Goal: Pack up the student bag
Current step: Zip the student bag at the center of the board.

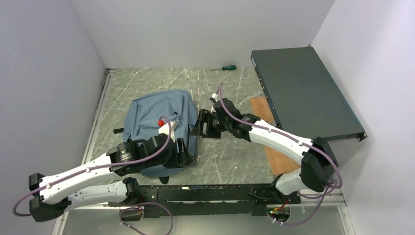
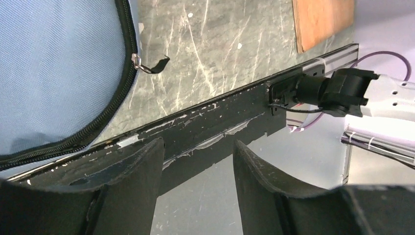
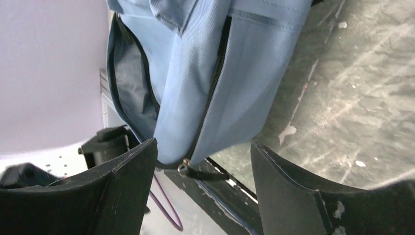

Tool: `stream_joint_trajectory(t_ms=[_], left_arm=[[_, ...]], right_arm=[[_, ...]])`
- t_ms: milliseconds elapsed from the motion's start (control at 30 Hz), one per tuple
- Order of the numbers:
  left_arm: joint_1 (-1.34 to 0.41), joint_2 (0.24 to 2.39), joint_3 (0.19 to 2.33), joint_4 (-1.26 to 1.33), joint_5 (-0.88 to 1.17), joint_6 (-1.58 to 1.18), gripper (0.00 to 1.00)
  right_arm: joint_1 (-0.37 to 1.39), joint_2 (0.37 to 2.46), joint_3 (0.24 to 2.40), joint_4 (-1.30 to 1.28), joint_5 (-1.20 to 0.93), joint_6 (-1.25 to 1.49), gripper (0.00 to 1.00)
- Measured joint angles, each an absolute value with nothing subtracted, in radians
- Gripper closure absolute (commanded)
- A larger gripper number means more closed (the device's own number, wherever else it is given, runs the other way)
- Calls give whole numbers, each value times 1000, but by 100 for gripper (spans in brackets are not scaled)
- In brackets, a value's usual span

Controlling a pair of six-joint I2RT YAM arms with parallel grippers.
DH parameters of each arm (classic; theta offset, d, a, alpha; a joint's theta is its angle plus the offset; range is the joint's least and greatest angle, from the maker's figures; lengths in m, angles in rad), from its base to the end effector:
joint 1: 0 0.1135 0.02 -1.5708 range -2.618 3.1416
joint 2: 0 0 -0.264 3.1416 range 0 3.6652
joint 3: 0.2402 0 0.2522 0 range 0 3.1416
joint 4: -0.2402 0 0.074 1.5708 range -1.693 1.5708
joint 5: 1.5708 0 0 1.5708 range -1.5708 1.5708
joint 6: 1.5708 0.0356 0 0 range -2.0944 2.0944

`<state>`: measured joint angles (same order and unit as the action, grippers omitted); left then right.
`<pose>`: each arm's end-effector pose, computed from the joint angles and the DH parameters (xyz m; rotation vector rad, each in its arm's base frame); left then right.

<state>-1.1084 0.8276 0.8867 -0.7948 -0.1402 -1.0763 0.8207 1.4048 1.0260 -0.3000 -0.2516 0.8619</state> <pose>0.0773 -0.1440 0.3089 -0.0376 2.4925 -0.9007 0.2053 0.2333 0.2709 -0.0997 2.5034 1.1022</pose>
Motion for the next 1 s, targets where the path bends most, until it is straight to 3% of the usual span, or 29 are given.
stream_joint_trajectory(t_ms=[233, 467, 633, 733, 867, 1000], left_arm=[[-1180, 847, 837, -800, -260, -1218, 41], [-1182, 904, 812, -799, -287, -1282, 43], [-1182, 935, 813, -775, -283, -1380, 48], [-1182, 962, 815, -764, -289, -1433, 44], [-1182, 1051, 825, -774, -311, -1484, 43], [-1182, 1100, 838, -792, -350, -1496, 45]], right_arm=[[831, 1572, 1147, -296, -224, 909, 28], [855, 1727, 1220, -302, -220, 918, 55], [884, 1728, 1220, -303, -212, 941, 83], [892, 1722, 1217, -301, -208, 961, 86], [892, 1691, 1205, -299, -195, 971, 99], [892, 1681, 1205, -299, -190, 968, 100]])
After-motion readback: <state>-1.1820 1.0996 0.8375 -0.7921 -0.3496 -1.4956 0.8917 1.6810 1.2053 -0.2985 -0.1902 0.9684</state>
